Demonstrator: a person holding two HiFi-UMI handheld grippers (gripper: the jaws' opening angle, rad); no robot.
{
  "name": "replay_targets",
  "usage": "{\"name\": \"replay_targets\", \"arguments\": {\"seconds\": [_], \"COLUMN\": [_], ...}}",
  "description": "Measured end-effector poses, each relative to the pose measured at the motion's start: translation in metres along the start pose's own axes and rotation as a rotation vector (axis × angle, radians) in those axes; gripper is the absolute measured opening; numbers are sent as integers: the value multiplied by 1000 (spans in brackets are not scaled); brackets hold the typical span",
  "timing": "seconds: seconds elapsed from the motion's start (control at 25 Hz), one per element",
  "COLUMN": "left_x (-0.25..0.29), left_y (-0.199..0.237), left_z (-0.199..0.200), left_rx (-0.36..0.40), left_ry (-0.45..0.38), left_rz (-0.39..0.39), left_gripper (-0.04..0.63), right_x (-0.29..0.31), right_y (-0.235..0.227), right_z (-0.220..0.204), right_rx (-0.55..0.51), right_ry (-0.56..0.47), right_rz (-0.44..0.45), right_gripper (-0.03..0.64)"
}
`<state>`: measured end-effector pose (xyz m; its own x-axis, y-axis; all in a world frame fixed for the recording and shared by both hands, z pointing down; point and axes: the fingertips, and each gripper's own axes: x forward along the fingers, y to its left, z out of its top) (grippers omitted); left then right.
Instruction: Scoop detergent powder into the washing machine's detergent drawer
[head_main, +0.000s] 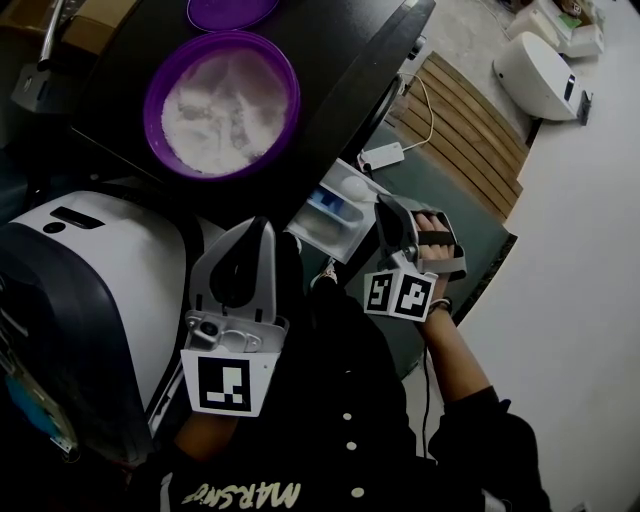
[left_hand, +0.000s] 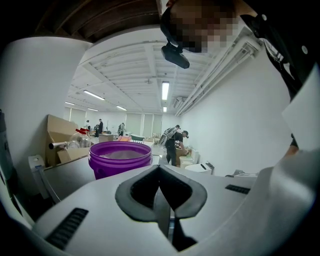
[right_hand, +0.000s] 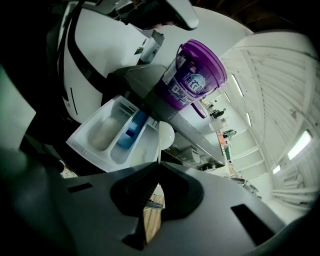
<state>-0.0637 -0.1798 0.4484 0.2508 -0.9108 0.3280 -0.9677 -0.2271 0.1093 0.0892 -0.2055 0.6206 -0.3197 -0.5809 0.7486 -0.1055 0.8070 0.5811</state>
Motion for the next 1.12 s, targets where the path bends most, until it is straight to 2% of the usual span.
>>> {"name": "replay_targets", "arguments": {"seconds": [0.08, 0.32, 0.6, 0.8, 0.96, 1.12], "left_x": [1, 2, 0, 0, 0, 2], "left_y": [-1, -3, -3, -5, -12, -15], "left_z": [0, 6, 19, 30, 41, 53], "left_rx": [3, 5, 19, 14, 0, 7], "left_ry": [1, -7, -31, -43, -57, -70], "left_rz": [-3, -5, 1, -10, -31, -44], "left_gripper": [14, 14, 14, 14, 14, 14], "right_x": [0, -4, -10, -25, -41, -67], "right_y": [0, 0, 9, 0, -16, -49], "right_z": [1, 3, 2, 14, 17, 29], "right_rx": [80, 232, 626, 915, 1044, 1184], "right_ry": [-17, -48, -105, -205, -287, -417], "right_rz": [33, 121, 354, 485, 503, 497], "right_gripper": [32, 32, 32, 32, 32, 32]}}
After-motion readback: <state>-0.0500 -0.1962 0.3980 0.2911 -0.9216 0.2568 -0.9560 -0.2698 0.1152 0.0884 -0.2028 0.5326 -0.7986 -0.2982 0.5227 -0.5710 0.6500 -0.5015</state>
